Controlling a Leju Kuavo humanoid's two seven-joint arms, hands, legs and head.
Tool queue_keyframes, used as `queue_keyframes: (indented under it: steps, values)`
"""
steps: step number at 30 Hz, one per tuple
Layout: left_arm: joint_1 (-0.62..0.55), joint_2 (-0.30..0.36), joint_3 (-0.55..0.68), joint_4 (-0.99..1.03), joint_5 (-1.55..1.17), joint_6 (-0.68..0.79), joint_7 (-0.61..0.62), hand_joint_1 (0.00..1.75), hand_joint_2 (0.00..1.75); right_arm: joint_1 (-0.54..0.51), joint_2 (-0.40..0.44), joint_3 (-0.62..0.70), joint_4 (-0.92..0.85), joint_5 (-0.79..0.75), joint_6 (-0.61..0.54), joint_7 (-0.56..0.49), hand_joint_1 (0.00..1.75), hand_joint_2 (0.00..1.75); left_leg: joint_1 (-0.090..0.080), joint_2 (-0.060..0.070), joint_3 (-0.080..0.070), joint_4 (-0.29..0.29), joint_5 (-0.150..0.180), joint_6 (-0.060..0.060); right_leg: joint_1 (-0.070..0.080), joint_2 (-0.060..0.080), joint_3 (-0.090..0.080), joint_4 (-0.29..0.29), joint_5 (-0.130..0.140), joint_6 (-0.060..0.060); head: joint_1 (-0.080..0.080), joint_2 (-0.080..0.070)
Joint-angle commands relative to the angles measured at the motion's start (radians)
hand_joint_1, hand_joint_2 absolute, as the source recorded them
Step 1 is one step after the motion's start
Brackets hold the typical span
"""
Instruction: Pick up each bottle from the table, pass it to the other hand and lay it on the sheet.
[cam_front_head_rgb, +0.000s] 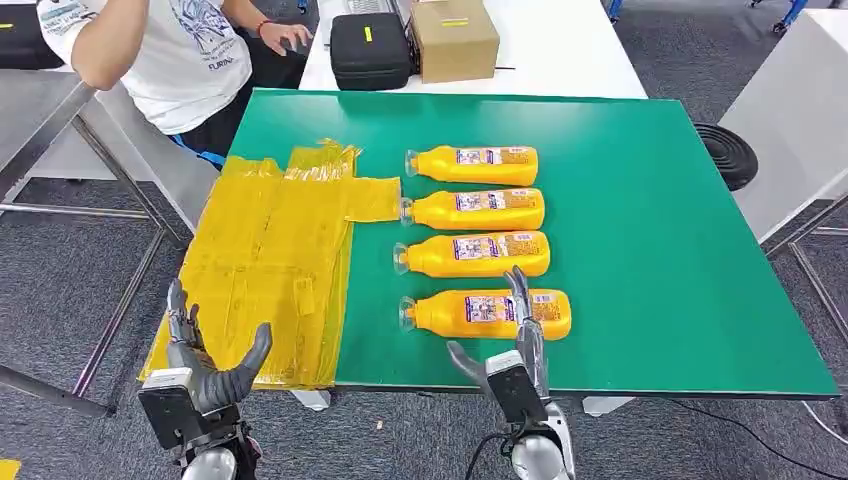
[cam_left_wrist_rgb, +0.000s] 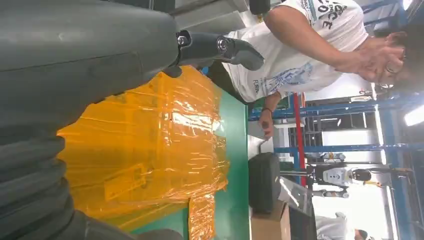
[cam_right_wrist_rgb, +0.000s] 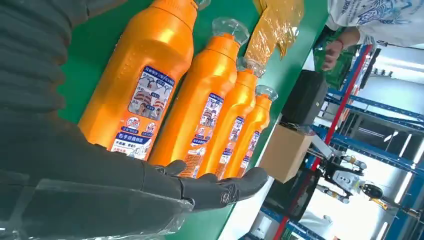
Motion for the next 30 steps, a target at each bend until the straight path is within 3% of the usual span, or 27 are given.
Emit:
queue_keyframes:
  steps: [1, 4, 7, 9, 15, 22, 30]
  values:
    - [-0.023, 0.006, 0.005, 0.057, 0.001, 0.001, 0.003, 0.0, 1.75, -0.035, -0.018, 0.003, 0.058, 0.004, -0.001, -0.006, 0.0, 1.75, 0.0, 0.001, 0.004, -0.001, -0.001, 0.0, 0.001, 0.0, 0.004, -0.001, -0.001, -0.002, 0.0, 0.0]
    - [-0.028, 0.009, 0.003, 0.068, 0.005, -0.002, 0.0, 0.0, 1.75, -0.051, -0.036, 0.001, 0.061, 0.067, -0.036, 0.012, 0.0, 1.75, 0.0, 0.001, 0.004, -0.001, -0.001, 0.0, 0.001, 0.0, 0.004, -0.002, -0.001, -0.002, 0.0, 0.0]
    - [-0.029, 0.004, 0.009, 0.067, 0.006, -0.003, -0.002, 0.0, 1.75, -0.073, -0.078, 0.003, 0.037, 0.237, -0.034, 0.136, 0.0, 1.75, 0.0, 0.003, 0.008, -0.002, -0.002, 0.0, 0.001, 0.001, 0.008, -0.002, -0.001, -0.003, 0.0, 0.0]
    - [-0.029, -0.007, 0.021, 0.063, 0.001, -0.006, -0.002, 0.0, 1.75, -0.089, -0.104, -0.013, 0.01, 0.357, 0.001, 0.237, 0.0, 1.75, 0.0, 0.002, 0.006, -0.001, -0.002, 0.0, 0.001, 0.0, 0.006, -0.002, -0.001, -0.002, 0.0, 0.0]
    - [-0.024, -0.024, 0.054, 0.04, -0.017, -0.017, 0.013, 0.0, 1.75, -0.166, -0.15, -0.026, -0.019, 0.503, 0.126, 0.378, 0.0, 1.75, -0.001, 0.002, 0.004, 0.0, -0.001, 0.001, 0.0, 0.001, 0.005, -0.001, -0.001, -0.002, 0.0, 0.0]
    - [-0.03, -0.045, 0.092, 0.037, -0.03, -0.026, 0.027, 0.0, 1.75, -0.259, -0.172, 0.023, 0.023, 0.591, 0.222, 0.457, 0.0, 1.75, 0.0, 0.003, 0.003, 0.0, -0.001, 0.001, 0.0, 0.002, 0.003, 0.0, 0.0, -0.001, 0.0, 0.0]
    - [-0.008, -0.045, 0.109, 0.018, -0.028, -0.018, 0.03, 0.0, 1.75, -0.307, -0.193, 0.06, 0.106, 0.597, 0.253, 0.47, 0.0, 1.75, 0.0, 0.004, 0.005, 0.0, -0.001, 0.001, 0.001, 0.002, 0.005, -0.001, 0.0, -0.002, 0.0, 0.0]
